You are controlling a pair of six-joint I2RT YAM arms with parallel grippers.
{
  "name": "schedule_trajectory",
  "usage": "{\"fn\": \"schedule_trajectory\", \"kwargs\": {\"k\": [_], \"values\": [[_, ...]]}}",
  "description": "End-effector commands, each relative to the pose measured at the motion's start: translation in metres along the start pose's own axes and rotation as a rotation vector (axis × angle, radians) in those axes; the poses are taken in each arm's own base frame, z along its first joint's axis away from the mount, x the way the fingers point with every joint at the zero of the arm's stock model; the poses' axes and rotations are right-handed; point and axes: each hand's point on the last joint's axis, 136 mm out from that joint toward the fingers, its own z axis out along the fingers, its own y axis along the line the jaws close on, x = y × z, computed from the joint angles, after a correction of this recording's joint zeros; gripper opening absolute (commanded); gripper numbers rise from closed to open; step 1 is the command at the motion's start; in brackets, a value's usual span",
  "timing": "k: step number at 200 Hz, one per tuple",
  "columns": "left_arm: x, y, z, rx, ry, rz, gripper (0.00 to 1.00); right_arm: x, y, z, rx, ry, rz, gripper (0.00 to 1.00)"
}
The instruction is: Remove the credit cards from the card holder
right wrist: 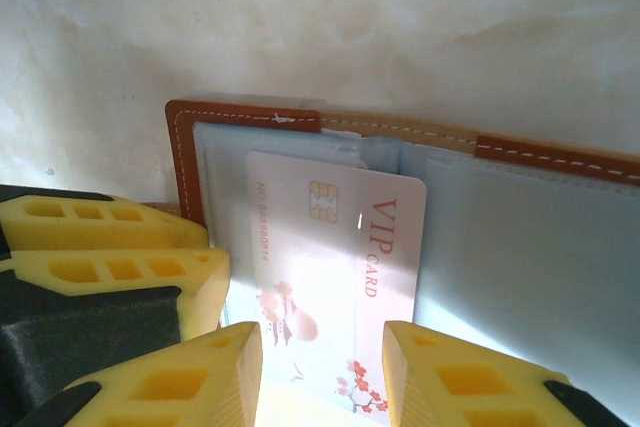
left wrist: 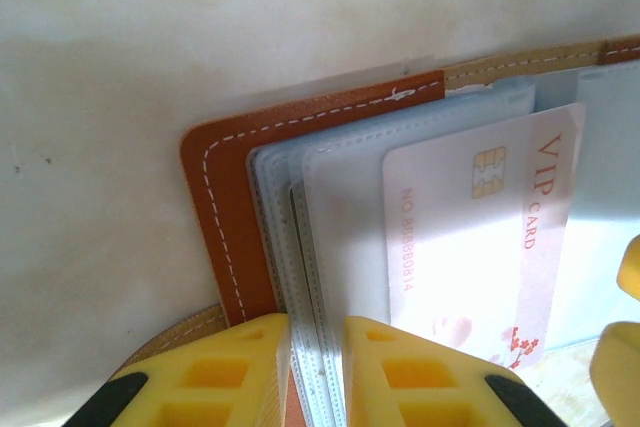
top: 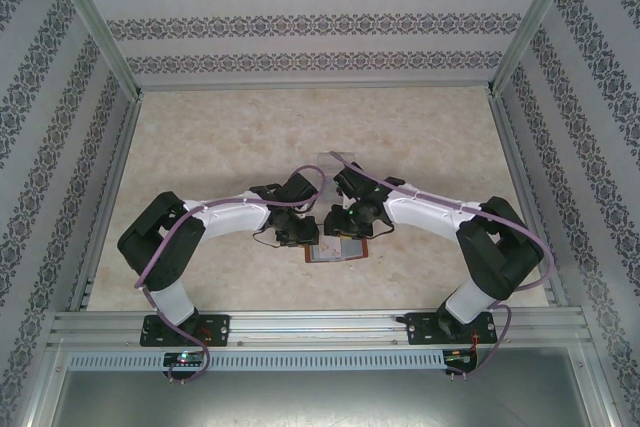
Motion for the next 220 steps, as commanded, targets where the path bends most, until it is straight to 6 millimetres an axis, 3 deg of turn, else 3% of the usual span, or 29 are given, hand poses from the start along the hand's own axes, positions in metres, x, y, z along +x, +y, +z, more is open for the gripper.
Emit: {"fn": "schedule_trajectory", "kwargs": {"k": [1,118,220], "values": [[0.006,-0.003,0.001,-0.013,0.026,0.023,0.22,0.0,-0.003,-0.007,-0.006,-0.012,0.011,0.38],[0.002,-0.013,-0.003,0.006,0.019,0.038,0.23,0.001,-0.013,-0.008,-0.042,-0.018,0.041,0.38],[0.013,0.008,0.011,-0.083,0.058,0.043,0.23,0.004,-0.018,0.007,-0.05,0.01,0.051,0.34]]}}
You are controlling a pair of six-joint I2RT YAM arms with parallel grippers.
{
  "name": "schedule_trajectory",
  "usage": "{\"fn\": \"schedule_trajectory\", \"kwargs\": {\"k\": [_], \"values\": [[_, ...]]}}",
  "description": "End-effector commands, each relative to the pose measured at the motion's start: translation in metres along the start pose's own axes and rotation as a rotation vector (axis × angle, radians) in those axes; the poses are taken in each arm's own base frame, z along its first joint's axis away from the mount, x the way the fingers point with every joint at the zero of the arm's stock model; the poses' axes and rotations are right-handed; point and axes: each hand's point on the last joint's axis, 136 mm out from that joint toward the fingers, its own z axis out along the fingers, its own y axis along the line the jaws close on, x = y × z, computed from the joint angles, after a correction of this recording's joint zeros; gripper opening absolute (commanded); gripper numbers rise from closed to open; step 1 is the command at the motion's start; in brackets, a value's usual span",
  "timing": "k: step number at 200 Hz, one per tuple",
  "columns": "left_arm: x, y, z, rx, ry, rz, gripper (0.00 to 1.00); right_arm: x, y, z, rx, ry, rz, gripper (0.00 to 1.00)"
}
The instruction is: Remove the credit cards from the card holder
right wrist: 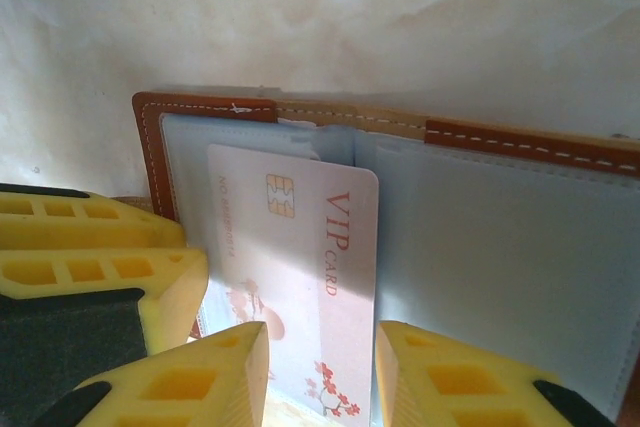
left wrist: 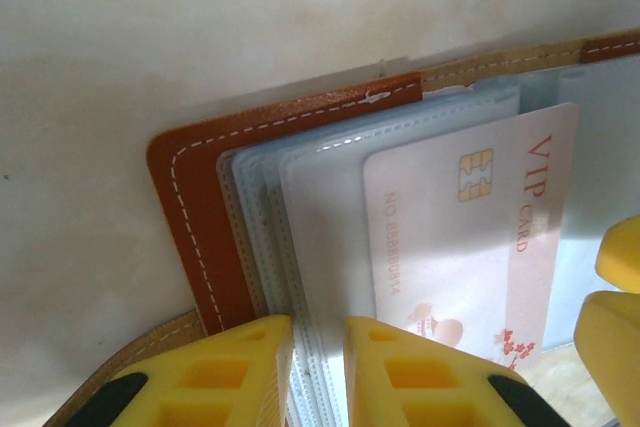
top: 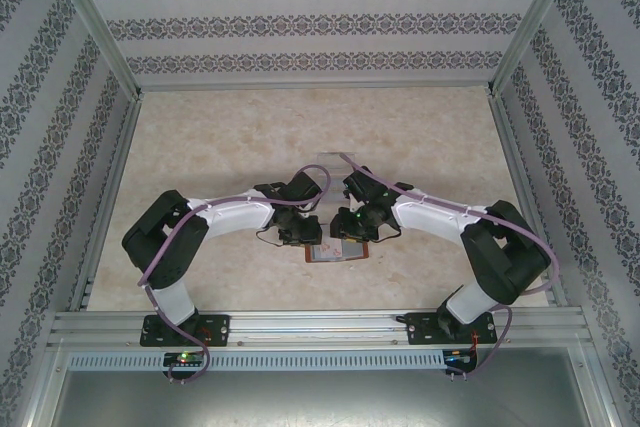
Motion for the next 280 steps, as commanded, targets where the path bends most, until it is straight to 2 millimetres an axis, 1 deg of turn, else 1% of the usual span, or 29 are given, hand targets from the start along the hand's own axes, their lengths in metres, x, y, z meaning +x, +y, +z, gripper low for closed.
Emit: {"fn": "schedule_trajectory", "kwargs": {"k": [1,63,125,156,184,229,280], "values": [[0.014,0.013,0.009,-0.069,0.048,0.02,0.23,0.0,-0.005,0.005,-0.007,0.013,0.023,0.34],[0.018,0.016,0.011,-0.077,0.058,0.016,0.23,0.003,-0.012,0.014,0.006,0.028,0.03,0.33],[0.02,0.015,0.012,-0.075,0.064,0.017,0.22,0.005,-0.009,0.02,-0.032,0.038,0.026,0.31],[0.02,0.014,0.013,-0.074,0.066,0.018,0.22,0.004,-0.006,0.019,-0.064,0.031,0.026,0.29],[0.021,0.015,0.014,-0.075,0.069,0.021,0.22,0.003,-0.003,0.016,-0.084,0.025,0.026,0.26],[0.021,0.017,0.014,-0.09,0.07,0.023,0.22,0.003,-0.002,0.013,-0.099,0.018,0.029,0.2],[0.02,0.016,0.016,-0.093,0.075,0.029,0.22,0.002,-0.003,0.01,-0.102,0.012,0.033,0.16]]}}
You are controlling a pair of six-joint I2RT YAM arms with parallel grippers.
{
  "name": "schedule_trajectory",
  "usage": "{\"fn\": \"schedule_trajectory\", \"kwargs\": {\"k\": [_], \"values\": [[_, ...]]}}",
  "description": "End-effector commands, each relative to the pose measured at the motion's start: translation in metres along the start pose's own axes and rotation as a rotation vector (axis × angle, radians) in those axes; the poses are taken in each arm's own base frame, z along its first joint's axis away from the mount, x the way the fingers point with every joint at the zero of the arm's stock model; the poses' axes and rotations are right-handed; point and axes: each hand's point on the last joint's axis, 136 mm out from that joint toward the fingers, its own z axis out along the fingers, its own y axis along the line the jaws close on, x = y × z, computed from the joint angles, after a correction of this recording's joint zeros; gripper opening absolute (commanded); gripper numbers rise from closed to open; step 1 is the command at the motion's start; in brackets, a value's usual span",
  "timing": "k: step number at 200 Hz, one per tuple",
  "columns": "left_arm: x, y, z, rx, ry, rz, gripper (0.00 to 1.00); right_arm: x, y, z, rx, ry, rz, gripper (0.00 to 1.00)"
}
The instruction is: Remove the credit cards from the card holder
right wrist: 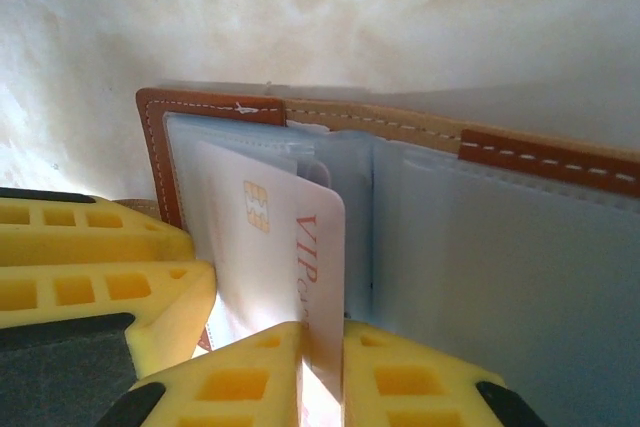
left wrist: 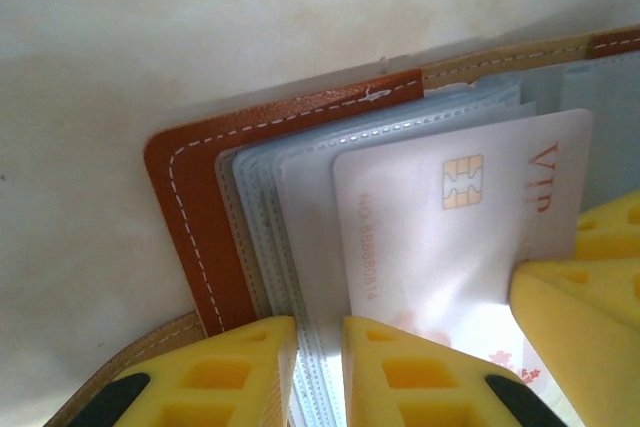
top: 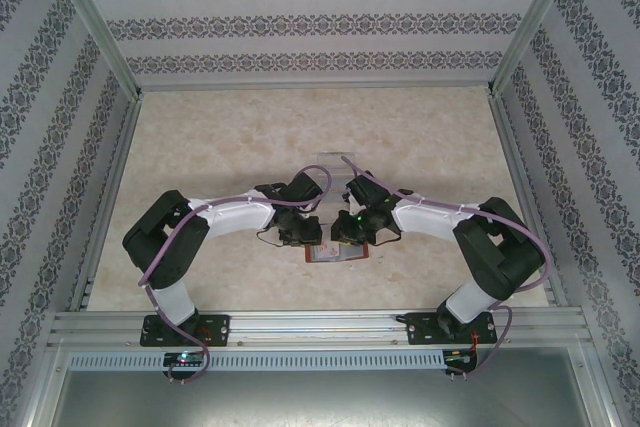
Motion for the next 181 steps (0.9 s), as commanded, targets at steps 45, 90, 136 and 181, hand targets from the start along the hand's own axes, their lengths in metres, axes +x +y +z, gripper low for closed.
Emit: {"fn": "schedule_trajectory", "kwargs": {"k": [45,90,136,181], "values": [[0.0194,0.0175,0.0149,-0.097,0.081,0.029,0.22,0.0,-0.0008,-0.0068,-0.019,-0.016,0.011,0.19],[0.0205,0.0197,0.0154,-0.115,0.085,0.035,0.22,-0.0007,0.0017,-0.0077,-0.052,-0.02,0.023,0.21],[0.0218,0.0201,0.0156,-0.121,0.088,0.038,0.22,-0.0009,0.0047,-0.0073,-0.085,-0.02,0.027,0.17],[0.0215,0.0188,0.0151,-0.122,0.088,0.04,0.22,-0.0017,0.0023,-0.0033,-0.089,-0.014,0.037,0.17]]}}
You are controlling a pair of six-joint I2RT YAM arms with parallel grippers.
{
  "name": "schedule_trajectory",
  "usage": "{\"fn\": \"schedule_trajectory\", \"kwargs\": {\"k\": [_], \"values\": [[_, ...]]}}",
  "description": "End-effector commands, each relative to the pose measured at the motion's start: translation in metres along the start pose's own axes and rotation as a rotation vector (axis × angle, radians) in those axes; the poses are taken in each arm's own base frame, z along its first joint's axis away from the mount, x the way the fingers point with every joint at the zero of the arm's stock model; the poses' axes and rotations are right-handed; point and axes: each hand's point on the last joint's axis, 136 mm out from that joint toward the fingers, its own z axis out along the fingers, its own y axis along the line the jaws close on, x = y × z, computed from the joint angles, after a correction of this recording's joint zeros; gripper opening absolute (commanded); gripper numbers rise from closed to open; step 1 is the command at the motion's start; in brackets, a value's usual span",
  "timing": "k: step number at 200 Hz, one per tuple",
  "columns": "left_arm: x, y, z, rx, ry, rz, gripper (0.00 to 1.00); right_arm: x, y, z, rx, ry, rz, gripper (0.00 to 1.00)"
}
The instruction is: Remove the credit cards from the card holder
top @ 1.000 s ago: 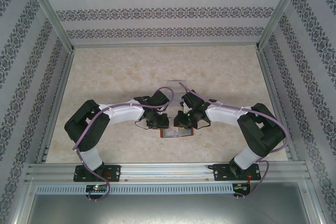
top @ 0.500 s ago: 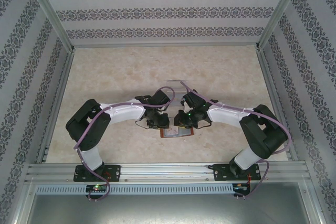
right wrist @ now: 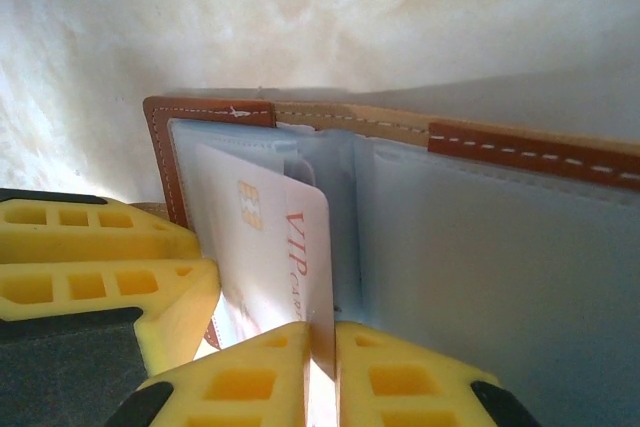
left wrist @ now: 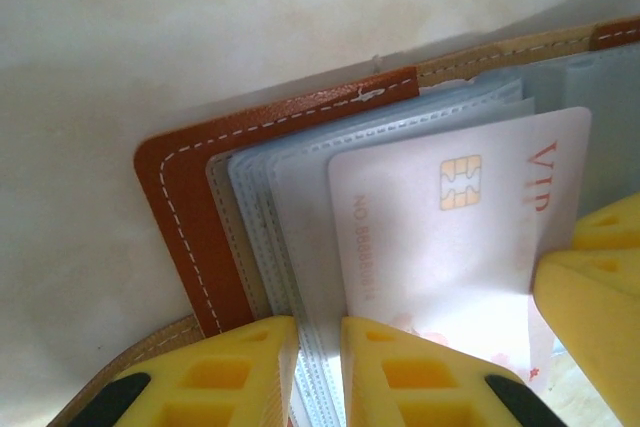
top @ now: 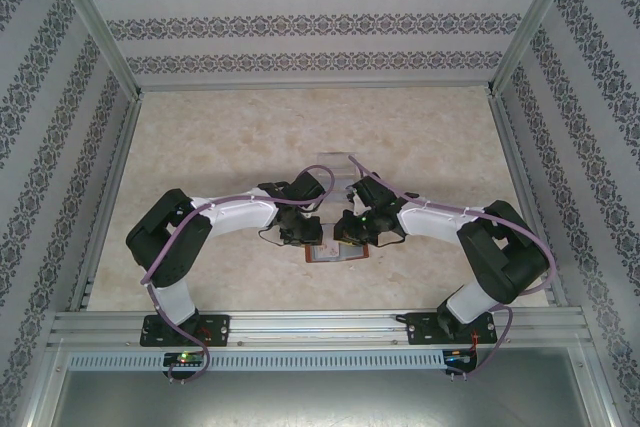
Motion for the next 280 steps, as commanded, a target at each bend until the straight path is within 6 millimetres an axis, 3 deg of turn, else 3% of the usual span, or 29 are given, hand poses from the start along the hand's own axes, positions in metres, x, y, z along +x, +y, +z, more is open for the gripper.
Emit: {"fn": "schedule_trajectory", "kwargs": {"k": [1,88,280], "values": [[0.021,0.018,0.015,-0.094,0.077,0.015,0.22,-0.001,0.003,0.0,-0.034,0.002,0.007,0.17],[0.022,0.018,0.015,-0.099,0.079,0.016,0.22,-0.001,-0.002,-0.005,-0.024,-0.015,0.009,0.07],[0.025,0.02,0.016,-0.1,0.081,0.014,0.22,-0.002,-0.035,-0.036,0.092,-0.05,0.009,0.06]]}}
